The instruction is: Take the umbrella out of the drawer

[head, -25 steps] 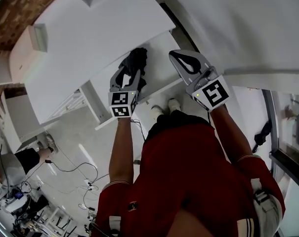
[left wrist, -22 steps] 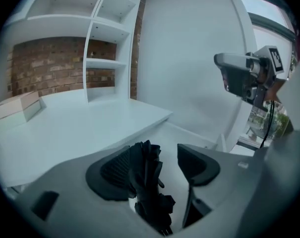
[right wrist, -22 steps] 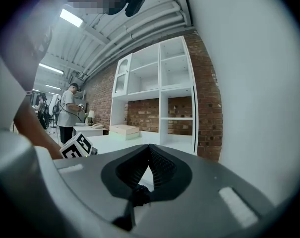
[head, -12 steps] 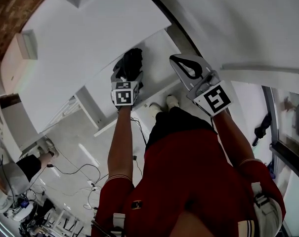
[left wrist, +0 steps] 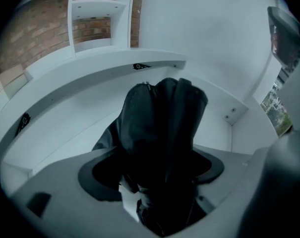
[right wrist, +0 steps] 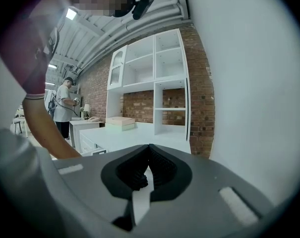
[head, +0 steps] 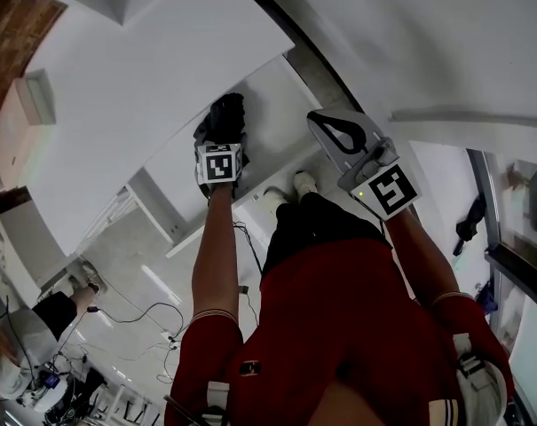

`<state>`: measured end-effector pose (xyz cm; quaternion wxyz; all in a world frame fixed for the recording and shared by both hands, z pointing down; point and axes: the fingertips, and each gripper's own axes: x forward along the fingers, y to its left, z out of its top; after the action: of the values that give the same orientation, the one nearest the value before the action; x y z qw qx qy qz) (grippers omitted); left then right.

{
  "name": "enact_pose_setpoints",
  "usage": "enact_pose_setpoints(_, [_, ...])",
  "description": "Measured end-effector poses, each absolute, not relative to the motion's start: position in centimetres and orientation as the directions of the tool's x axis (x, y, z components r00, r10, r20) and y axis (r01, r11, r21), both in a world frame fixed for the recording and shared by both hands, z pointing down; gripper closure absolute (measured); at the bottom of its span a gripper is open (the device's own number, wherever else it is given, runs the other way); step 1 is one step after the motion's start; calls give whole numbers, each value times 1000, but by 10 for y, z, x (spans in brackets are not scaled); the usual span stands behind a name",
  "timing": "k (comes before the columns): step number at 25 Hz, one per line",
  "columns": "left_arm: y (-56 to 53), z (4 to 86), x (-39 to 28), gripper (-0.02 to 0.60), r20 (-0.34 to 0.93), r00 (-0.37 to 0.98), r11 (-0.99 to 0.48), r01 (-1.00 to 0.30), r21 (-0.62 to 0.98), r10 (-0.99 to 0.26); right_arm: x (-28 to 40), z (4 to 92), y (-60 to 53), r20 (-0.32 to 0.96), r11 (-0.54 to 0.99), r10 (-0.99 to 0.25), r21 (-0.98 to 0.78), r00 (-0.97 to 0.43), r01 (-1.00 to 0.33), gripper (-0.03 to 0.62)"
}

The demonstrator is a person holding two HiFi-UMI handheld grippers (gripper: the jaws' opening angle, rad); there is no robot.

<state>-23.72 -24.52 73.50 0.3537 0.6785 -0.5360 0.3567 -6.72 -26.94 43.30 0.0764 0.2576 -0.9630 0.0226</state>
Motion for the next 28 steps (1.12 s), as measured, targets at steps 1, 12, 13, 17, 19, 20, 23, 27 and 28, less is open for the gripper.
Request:
enact_pose_setpoints(1, [-246, 736, -238, 221, 863, 168, -172, -980, 96, -477, -66, 433, -270, 161, 865, -495, -4, -854, -502, 582])
enact_pose_setpoints(12, [-244, 730, -228, 321, 860, 227, -250, -961, 120, -458, -64, 434, -267, 163, 863, -496, -11, -853, -505, 582])
enact_pose_setpoints(13, [-243, 727, -225, 323, 858, 237, -268, -956, 121, -456, -65, 434, -266, 161, 863, -496, -13, -853, -504, 582])
enact_pose_setpoints(17, [-240, 712, -213, 325, 841, 274, -335, -935, 118, -467, -66, 428, -261, 143, 865, -496, -13, -857, -502, 582])
enact_pose_setpoints(19, [-240, 698, -207, 325, 824, 291, -369, -923, 109, -485, -65, 424, -260, 135, 864, -497, -13, -857, -504, 582])
enact_pose_setpoints(20, [-241, 690, -203, 325, 815, 300, -387, -917, 101, -497, -64, 423, -260, 131, 863, -499, -14, -857, -505, 582])
enact_pose_setpoints(23, [-241, 665, -194, 326, 780, 327, -441, -894, 73, -533, -64, 418, -258, 117, 861, -503, -16, -856, -508, 582])
enact_pose_setpoints(27, [-240, 622, -181, 326, 721, 365, -491, -870, 40, -589, -64, 409, -255, 86, 861, -505, -14, -859, -508, 582])
enact_pose_setpoints(28, [-240, 609, -179, 327, 702, 373, -493, -869, 35, -607, -64, 405, -253, 78, 861, -506, -13, -859, -508, 582])
